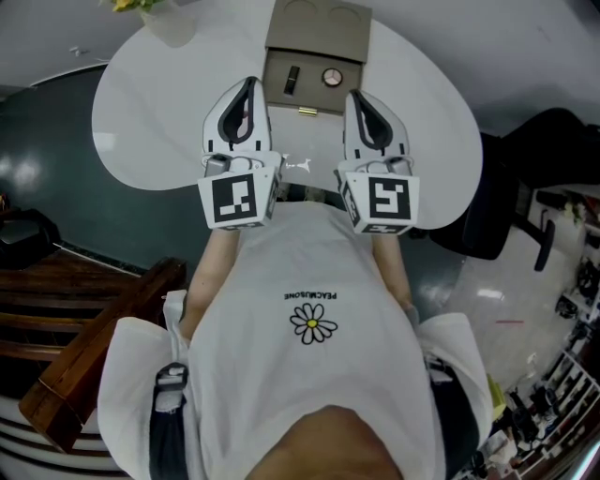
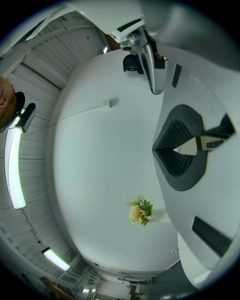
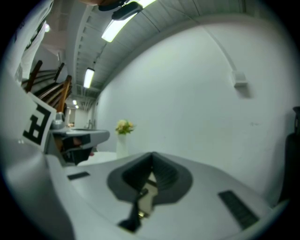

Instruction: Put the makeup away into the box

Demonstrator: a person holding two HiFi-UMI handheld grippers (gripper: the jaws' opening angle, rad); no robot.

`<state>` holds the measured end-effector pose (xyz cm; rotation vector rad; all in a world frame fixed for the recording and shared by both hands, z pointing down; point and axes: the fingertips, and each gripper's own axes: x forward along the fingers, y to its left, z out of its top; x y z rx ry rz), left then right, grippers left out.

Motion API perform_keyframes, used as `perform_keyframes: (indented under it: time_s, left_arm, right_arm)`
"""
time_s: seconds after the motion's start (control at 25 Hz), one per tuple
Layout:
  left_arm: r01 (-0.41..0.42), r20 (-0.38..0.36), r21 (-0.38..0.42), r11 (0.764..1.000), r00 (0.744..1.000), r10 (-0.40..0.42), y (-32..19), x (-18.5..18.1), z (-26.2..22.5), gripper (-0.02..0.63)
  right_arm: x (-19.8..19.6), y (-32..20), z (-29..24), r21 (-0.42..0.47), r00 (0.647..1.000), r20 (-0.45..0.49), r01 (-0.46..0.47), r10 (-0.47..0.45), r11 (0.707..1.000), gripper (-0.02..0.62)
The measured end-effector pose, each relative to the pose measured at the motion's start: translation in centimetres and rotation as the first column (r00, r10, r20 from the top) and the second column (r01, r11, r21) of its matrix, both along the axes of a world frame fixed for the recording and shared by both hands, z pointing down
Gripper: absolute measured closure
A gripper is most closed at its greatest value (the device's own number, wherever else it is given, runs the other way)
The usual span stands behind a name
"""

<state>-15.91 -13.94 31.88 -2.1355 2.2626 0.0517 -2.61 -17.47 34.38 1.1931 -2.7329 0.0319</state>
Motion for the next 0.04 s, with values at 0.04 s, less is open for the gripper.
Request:
perform_keyframes:
  time_s: [0.04]
  left_arm:
    - [0.001, -0.002, 0.000, 1.000, 1.000, -0.001, 0.21, -0.02, -0.02, 0.588]
  right_arm:
    - [-0.03, 0.13, -0.01, -0.001, 1.000, 0.000, 0.000, 0.000, 1.000, 0.566]
